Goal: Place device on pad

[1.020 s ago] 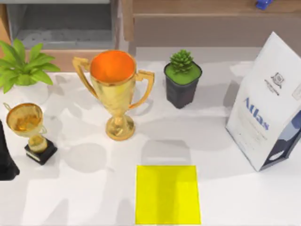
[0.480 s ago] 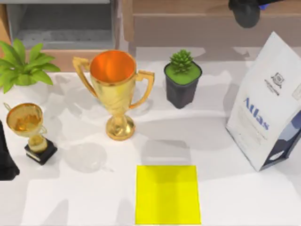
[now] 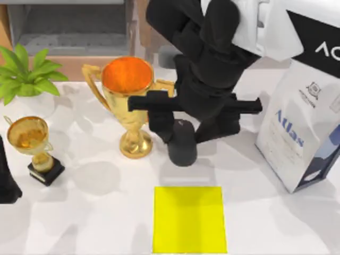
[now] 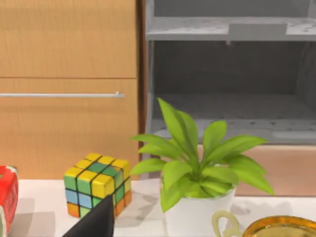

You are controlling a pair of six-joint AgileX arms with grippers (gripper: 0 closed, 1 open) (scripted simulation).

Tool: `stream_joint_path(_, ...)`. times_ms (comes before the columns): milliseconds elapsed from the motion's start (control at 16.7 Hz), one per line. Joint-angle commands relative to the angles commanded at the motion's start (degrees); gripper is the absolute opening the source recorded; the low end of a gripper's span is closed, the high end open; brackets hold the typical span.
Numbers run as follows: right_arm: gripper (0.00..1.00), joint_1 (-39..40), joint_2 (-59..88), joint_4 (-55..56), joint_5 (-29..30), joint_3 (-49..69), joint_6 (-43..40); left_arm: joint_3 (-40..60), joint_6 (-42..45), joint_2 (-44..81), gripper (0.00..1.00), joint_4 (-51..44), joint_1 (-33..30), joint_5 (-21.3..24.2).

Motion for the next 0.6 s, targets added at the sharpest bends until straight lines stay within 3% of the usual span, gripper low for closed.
stream_joint_path(240,0.00,5.0,1.8,5.2,4.6,-11.5,11.0,0.0,0.0,0.0,1.00,0.0,0.0,0.0)
stream_joint_path(600,0.00,5.8,2.8,7.5,7.0,-15.2,13.5,0.0,0.0,0.0,1.00,0.0,0.0,0.0)
